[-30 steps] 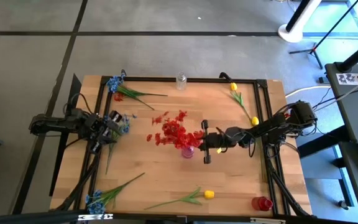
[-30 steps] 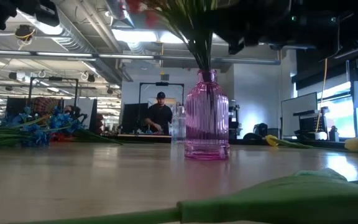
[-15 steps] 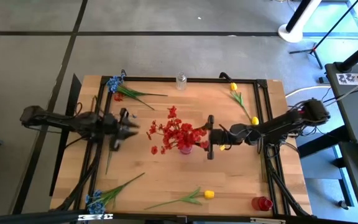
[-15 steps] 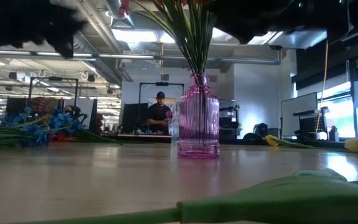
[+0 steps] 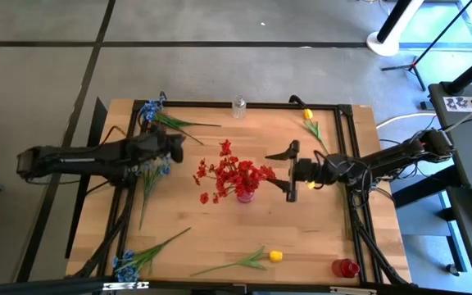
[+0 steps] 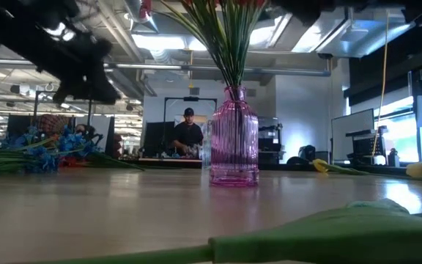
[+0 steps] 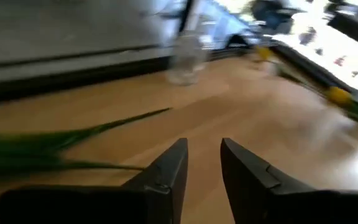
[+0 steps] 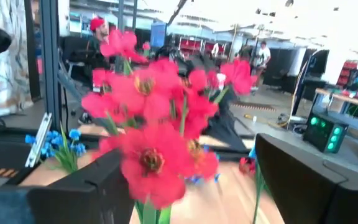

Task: Sort flowers into vase by color
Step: Adjust the top blue flowers

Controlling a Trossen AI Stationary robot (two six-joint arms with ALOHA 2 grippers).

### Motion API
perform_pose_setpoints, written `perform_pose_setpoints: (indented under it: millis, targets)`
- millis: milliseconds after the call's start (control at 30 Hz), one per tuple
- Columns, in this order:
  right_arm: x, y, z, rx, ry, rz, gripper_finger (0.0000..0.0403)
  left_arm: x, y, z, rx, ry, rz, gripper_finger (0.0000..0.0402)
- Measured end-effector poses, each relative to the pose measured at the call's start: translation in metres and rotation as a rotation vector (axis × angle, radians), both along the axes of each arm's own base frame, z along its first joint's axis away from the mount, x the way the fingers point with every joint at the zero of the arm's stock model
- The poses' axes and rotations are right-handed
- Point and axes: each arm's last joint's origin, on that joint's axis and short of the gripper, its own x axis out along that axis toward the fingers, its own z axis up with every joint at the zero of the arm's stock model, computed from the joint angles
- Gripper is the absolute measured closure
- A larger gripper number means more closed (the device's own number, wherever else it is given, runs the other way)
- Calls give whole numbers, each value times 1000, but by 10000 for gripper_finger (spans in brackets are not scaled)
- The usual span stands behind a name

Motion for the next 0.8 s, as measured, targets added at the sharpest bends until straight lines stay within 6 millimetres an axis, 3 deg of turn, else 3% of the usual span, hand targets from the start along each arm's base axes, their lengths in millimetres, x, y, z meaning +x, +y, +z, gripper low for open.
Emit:
perform_pose_setpoints:
  millis: [300, 600, 800]
  targets:
    - [-15, 17, 10, -43, -30, -50, 100, 1, 45, -32, -198, 42, 356, 319]
    - [-17, 23, 2, -58, 53, -99, 100, 18, 65, -56, -260, 95, 397, 271]
    - [-17, 22, 1, -60, 65, -114, 100, 31, 78, -46, -290, 156, 386, 247]
